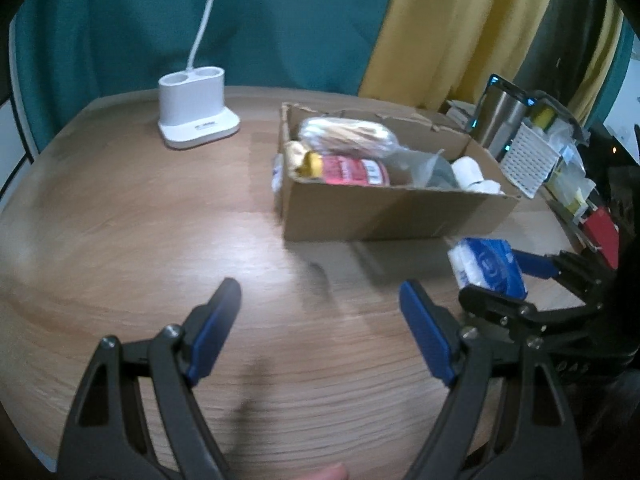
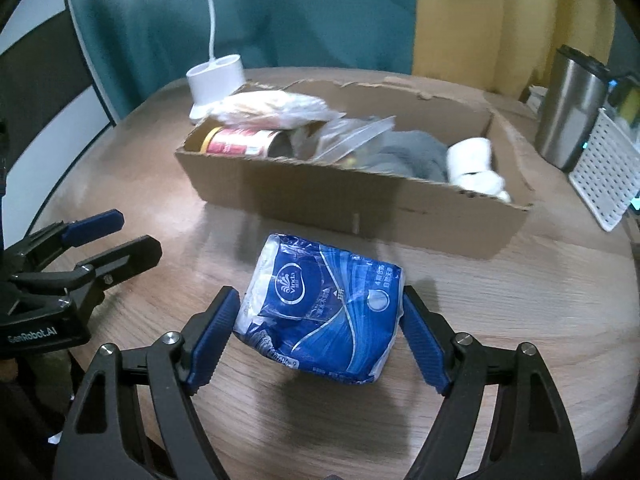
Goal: Organize objects
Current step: 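Lift the blue tissue pack into the box and open the right tool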
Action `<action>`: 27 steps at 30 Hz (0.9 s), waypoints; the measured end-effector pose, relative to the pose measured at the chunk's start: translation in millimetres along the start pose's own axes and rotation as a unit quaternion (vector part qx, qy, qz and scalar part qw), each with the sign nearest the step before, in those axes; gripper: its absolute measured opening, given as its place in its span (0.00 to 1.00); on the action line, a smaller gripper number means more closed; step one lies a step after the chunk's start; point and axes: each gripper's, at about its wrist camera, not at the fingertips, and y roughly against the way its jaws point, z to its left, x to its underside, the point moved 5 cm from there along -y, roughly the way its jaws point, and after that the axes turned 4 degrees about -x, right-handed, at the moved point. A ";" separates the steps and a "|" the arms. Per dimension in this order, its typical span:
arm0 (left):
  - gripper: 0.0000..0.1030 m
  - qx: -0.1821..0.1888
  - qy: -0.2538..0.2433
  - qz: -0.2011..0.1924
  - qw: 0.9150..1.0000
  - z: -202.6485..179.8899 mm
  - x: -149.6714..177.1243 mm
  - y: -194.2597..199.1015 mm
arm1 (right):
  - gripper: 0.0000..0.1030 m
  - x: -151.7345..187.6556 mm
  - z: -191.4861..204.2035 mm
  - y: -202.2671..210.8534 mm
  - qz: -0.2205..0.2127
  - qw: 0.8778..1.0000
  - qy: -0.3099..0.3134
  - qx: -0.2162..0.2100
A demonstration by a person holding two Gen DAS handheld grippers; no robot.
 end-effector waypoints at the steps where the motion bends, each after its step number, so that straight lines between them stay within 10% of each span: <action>1: 0.80 0.001 -0.002 -0.001 1.000 -4.0 -1.8 0.4 | 0.80 -0.1 -4.0 4.3 -0.003 1.000 -0.002 0.000; 27: 0.80 0.009 -0.021 -0.017 1.000 -43.2 -53.7 -12.2 | 0.80 -54.8 -56.6 30.1 -0.052 0.998 -0.016 0.008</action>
